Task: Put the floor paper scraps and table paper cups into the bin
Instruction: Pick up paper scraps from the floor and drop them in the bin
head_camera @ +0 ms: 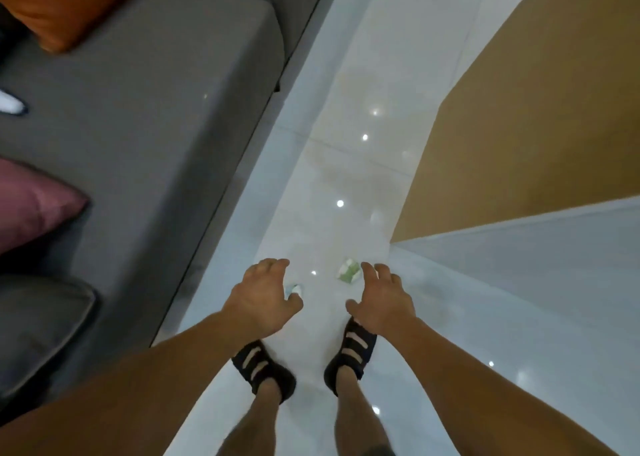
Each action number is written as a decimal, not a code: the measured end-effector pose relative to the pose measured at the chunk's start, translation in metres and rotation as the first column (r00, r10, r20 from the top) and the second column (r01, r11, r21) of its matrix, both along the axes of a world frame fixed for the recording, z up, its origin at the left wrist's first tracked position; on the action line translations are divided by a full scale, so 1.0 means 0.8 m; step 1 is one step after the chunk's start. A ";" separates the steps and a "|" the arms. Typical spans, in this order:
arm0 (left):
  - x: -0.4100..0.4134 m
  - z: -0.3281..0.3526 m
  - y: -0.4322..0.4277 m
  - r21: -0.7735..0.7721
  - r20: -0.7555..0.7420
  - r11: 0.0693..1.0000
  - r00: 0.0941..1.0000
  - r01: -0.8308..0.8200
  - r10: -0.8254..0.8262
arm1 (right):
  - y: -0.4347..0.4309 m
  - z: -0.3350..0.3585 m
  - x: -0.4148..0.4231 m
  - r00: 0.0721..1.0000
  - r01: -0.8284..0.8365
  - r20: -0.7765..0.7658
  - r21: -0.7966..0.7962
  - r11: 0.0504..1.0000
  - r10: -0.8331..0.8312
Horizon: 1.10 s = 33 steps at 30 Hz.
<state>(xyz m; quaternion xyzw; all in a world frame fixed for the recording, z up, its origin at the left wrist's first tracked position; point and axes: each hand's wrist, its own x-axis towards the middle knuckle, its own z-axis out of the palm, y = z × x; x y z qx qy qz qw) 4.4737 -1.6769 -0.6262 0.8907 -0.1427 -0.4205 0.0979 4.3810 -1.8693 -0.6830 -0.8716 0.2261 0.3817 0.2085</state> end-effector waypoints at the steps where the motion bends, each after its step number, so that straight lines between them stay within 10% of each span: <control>1: 0.010 -0.041 -0.004 0.007 -0.006 1.000 1.000 0.003 -0.003 | -0.003 -0.043 0.011 1.000 0.008 -0.002 0.006 1.000 -0.008; 17: -0.010 -0.509 0.005 -0.036 -0.137 0.996 0.988 -0.078 0.072 | -0.015 -0.545 -0.004 0.997 -0.037 0.067 -0.134 0.990 0.047; 25: -0.018 -0.510 0.020 -0.120 -0.277 0.949 0.928 -0.291 0.250 | 0.048 -0.529 -0.010 0.924 0.106 0.354 0.127 0.986 -0.145; 30: 0.002 -0.466 0.035 -0.259 -0.395 0.838 0.844 -0.481 0.363 | 0.127 -0.450 0.000 0.728 -0.152 0.669 0.374 0.915 -0.153; 33: 0.009 -0.453 0.067 -0.219 -0.376 0.833 0.832 -0.508 0.408 | 0.143 -0.438 0.004 0.808 -0.198 0.582 0.410 0.890 -0.088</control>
